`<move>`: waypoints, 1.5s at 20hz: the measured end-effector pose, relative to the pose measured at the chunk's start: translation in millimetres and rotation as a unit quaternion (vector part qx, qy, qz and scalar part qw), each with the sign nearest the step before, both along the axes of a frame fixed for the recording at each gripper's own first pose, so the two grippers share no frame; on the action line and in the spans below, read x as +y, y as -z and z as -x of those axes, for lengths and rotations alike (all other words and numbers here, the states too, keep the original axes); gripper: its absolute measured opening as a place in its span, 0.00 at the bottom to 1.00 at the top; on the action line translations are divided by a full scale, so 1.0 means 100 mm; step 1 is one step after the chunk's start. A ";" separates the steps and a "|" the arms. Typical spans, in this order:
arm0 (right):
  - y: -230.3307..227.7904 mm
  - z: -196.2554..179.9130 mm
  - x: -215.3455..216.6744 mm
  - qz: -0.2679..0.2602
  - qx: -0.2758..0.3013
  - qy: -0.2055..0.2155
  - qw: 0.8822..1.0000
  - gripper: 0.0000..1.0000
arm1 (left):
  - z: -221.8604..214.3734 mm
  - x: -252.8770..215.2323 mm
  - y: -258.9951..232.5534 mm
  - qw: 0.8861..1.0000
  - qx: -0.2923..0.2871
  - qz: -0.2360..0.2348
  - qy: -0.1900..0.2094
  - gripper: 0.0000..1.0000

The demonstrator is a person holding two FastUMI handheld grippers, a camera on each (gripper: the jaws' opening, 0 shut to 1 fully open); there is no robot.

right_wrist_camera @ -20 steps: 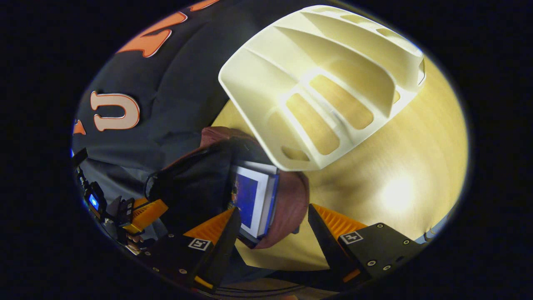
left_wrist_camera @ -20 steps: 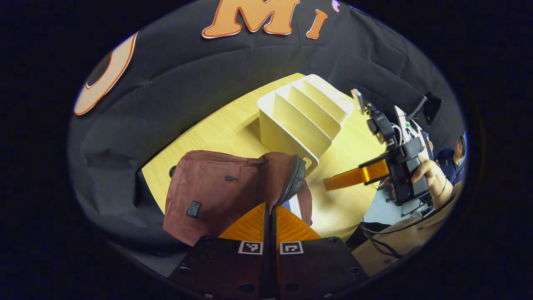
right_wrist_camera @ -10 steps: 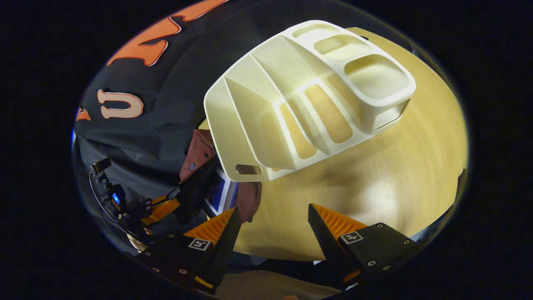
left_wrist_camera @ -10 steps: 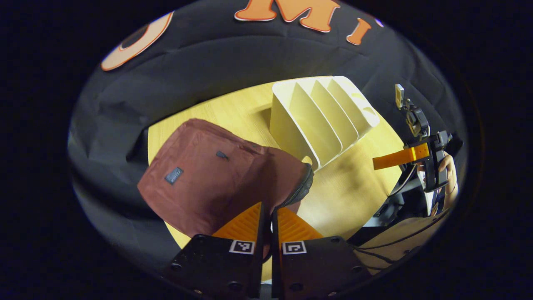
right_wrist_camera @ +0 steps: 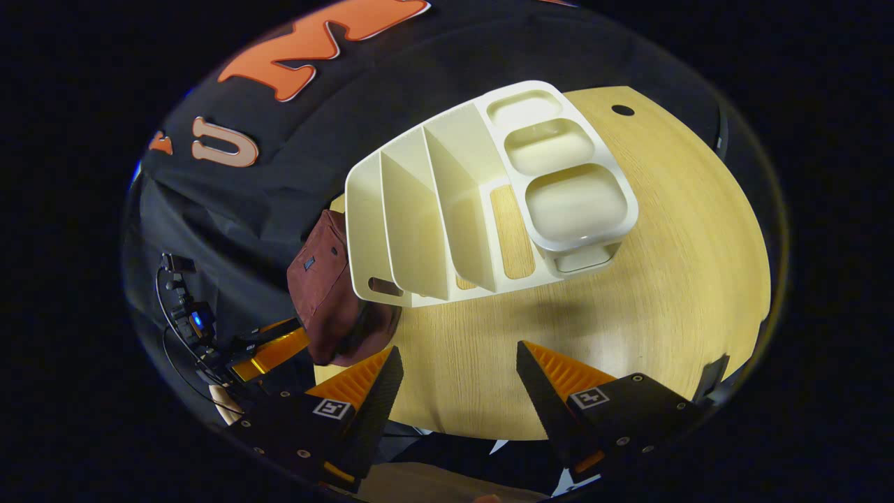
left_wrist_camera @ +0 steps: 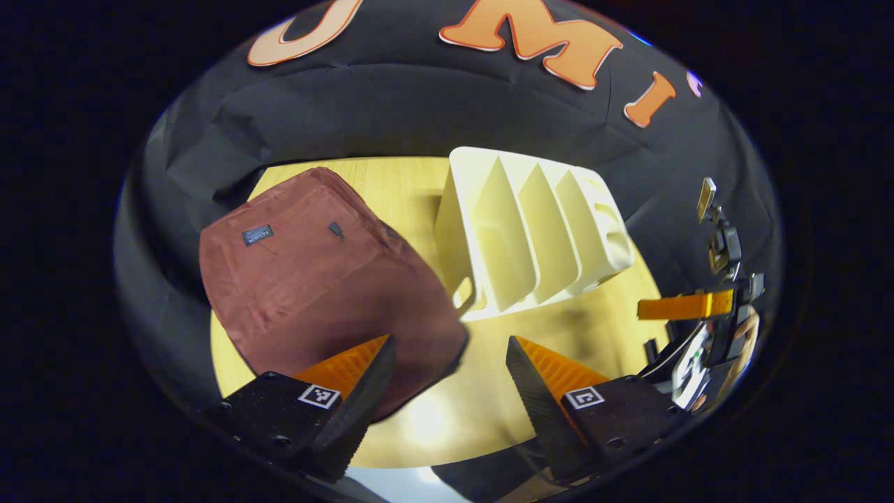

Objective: Open the schoolbag, grab two books from the bookshelf and put them into the schoolbag.

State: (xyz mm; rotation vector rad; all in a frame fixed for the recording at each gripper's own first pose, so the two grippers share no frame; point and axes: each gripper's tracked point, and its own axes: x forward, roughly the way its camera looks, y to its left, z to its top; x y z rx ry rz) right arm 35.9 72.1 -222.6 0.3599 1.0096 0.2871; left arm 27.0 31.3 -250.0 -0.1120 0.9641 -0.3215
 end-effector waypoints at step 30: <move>-2.07 0.16 -0.86 0.137 -0.478 0.106 0.861 0.97 | -0.28 -0.41 -2.19 0.913 -0.395 -0.008 -0.104 0.97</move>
